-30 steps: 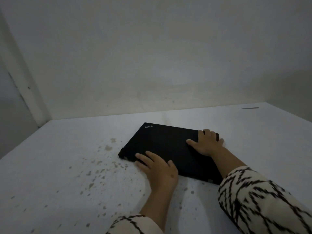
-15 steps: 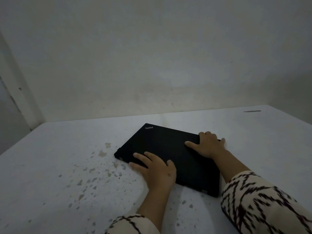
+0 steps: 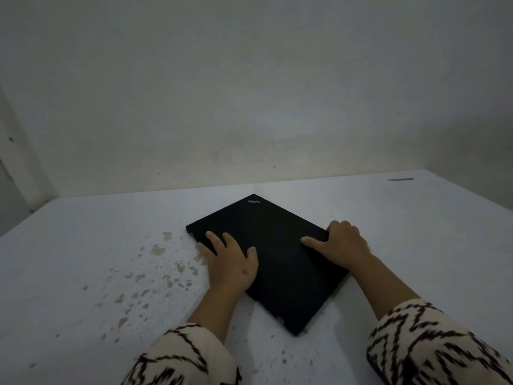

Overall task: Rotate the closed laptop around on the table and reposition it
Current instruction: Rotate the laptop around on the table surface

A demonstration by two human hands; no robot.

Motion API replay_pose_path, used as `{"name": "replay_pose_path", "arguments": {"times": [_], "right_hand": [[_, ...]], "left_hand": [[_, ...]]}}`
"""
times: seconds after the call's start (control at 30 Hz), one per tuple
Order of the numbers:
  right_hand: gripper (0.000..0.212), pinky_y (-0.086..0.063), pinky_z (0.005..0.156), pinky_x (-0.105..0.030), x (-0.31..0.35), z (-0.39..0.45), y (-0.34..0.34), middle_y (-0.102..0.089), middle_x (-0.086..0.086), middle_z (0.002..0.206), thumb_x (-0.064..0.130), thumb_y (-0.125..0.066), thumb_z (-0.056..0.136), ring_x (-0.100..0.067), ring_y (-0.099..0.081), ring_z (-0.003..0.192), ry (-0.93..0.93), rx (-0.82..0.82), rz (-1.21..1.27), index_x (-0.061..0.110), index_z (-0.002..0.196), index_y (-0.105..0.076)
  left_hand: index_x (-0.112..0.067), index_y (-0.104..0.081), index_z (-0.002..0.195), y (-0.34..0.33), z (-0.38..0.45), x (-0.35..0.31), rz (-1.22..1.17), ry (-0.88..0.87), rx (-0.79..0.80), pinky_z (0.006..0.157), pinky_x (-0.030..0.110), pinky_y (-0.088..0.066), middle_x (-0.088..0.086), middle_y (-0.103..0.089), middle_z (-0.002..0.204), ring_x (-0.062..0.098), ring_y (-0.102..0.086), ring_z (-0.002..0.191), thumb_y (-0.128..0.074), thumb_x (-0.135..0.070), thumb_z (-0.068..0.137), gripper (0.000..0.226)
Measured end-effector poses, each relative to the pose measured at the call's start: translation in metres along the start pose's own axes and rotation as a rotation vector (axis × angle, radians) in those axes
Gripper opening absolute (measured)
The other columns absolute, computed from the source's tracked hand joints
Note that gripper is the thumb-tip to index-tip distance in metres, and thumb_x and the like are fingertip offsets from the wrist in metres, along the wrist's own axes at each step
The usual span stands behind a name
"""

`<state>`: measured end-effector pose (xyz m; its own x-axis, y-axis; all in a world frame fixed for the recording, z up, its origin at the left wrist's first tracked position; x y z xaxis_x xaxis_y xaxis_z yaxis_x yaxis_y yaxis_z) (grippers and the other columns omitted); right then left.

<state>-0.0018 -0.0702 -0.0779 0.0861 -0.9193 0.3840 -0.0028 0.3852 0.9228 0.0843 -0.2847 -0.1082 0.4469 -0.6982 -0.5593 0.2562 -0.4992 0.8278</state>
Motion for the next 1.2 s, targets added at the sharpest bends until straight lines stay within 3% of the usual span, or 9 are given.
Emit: {"name": "replay_pose_path", "arguments": {"times": [0.07, 0.47, 0.67, 0.73, 0.8, 0.87, 0.97, 1.07, 1.2], "right_hand": [[0.060, -0.038, 0.068, -0.034, 0.001, -0.006, -0.001, -0.048, -0.009, 0.091, 0.071, -0.058, 0.071, -0.023, -0.046, 0.084, 0.007, -0.001, 0.040, 0.014, 0.075, -0.039], [0.053, -0.034, 0.053, -0.025, 0.017, -0.039, -0.010, -0.051, -0.006, 0.089, 0.061, -0.057, 0.079, -0.020, -0.051, 0.075, 0.027, 0.052, 0.045, 0.011, 0.088, -0.043], [0.044, -0.031, 0.046, -0.021, 0.023, -0.043, -0.010, -0.047, 0.003, 0.067, 0.055, -0.057, 0.083, -0.009, -0.046, 0.058, 0.041, 0.118, 0.033, 0.012, 0.083, -0.049], [0.046, -0.032, 0.047, -0.022, 0.024, -0.042, -0.010, -0.053, 0.000, 0.073, 0.057, -0.056, 0.082, -0.012, -0.049, 0.060, 0.029, 0.110, 0.062, 0.012, 0.082, -0.050], [0.053, -0.040, 0.056, -0.025, 0.027, -0.040, -0.009, -0.058, -0.006, 0.093, 0.062, -0.054, 0.080, -0.020, -0.058, 0.077, 0.034, 0.088, 0.053, 0.010, 0.092, -0.054], [0.065, -0.049, 0.075, -0.034, 0.028, -0.037, -0.013, -0.056, -0.010, 0.116, 0.064, -0.053, 0.080, -0.028, -0.060, 0.099, 0.038, 0.084, 0.070, 0.007, 0.110, -0.056], [0.065, -0.053, 0.089, -0.042, 0.032, -0.036, -0.015, -0.055, -0.012, 0.123, 0.060, -0.057, 0.080, -0.028, -0.059, 0.105, 0.065, 0.085, 0.180, 0.008, 0.119, -0.056], [0.058, -0.054, 0.084, -0.039, 0.034, -0.035, -0.013, -0.063, -0.014, 0.113, 0.052, -0.063, 0.079, -0.028, -0.063, 0.097, 0.060, 0.063, 0.269, 0.004, 0.111, -0.062], [0.054, -0.047, 0.070, -0.032, 0.035, -0.036, -0.014, -0.065, -0.019, 0.107, 0.049, -0.066, 0.079, -0.030, -0.063, 0.094, 0.029, 0.063, 0.301, -0.001, 0.098, -0.064]], "left_hand": [[-0.011, -0.002, 0.148, 0.006, 0.006, 0.005, -0.017, -0.031, 0.019, 0.117, 0.049, -0.013, 0.013, 0.021, 0.157, 0.039, 0.019, 0.142, -0.035, -0.048, 0.092, 0.075], [-0.012, -0.002, 0.148, 0.032, 0.030, 0.028, 0.004, -0.172, 0.101, 0.119, 0.044, -0.007, 0.006, 0.011, 0.160, 0.028, 0.009, 0.146, -0.043, -0.049, 0.090, 0.080], [-0.010, -0.006, 0.148, 0.036, 0.021, 0.025, 0.100, -0.172, 0.070, 0.119, 0.043, -0.007, 0.012, 0.008, 0.159, 0.030, 0.009, 0.146, -0.037, -0.045, 0.093, 0.072], [-0.008, -0.003, 0.148, 0.031, 0.007, 0.021, 0.118, -0.153, 0.070, 0.119, 0.043, -0.007, 0.014, 0.009, 0.159, 0.032, 0.011, 0.146, -0.035, -0.046, 0.093, 0.073], [-0.010, 0.000, 0.148, 0.024, -0.012, 0.016, 0.157, -0.149, 0.070, 0.119, 0.046, -0.006, 0.013, 0.013, 0.159, 0.035, 0.013, 0.145, -0.032, -0.054, 0.091, 0.079], [-0.014, 0.002, 0.148, 0.019, -0.032, 0.015, 0.156, -0.142, 0.086, 0.118, 0.050, -0.006, 0.010, 0.019, 0.158, 0.038, 0.016, 0.144, -0.032, -0.067, 0.083, 0.091], [-0.023, 0.011, 0.147, 0.014, -0.060, 0.016, 0.094, -0.173, 0.185, 0.117, 0.053, -0.005, 0.004, 0.033, 0.153, 0.038, 0.025, 0.141, -0.034, -0.092, 0.051, 0.126], [-0.035, 0.023, 0.141, 0.013, -0.074, 0.017, 0.123, -0.267, 0.243, 0.116, 0.057, -0.004, -0.001, 0.042, 0.148, 0.039, 0.031, 0.137, -0.043, -0.095, 0.026, 0.146], [-0.034, 0.023, 0.142, 0.014, -0.074, 0.020, 0.144, -0.284, 0.258, 0.116, 0.057, -0.003, -0.001, 0.039, 0.150, 0.038, 0.033, 0.137, -0.063, -0.084, 0.036, 0.146]]}}
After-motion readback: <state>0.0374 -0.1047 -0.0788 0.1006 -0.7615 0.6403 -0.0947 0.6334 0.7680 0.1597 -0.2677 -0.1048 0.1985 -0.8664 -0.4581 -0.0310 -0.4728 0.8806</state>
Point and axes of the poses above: each hand's wrist, its own z-axis towards the middle knuckle, its own y-axis out of the back of the hand, x = y × z, the point moved 5 cm from there along z, towards the middle knuckle
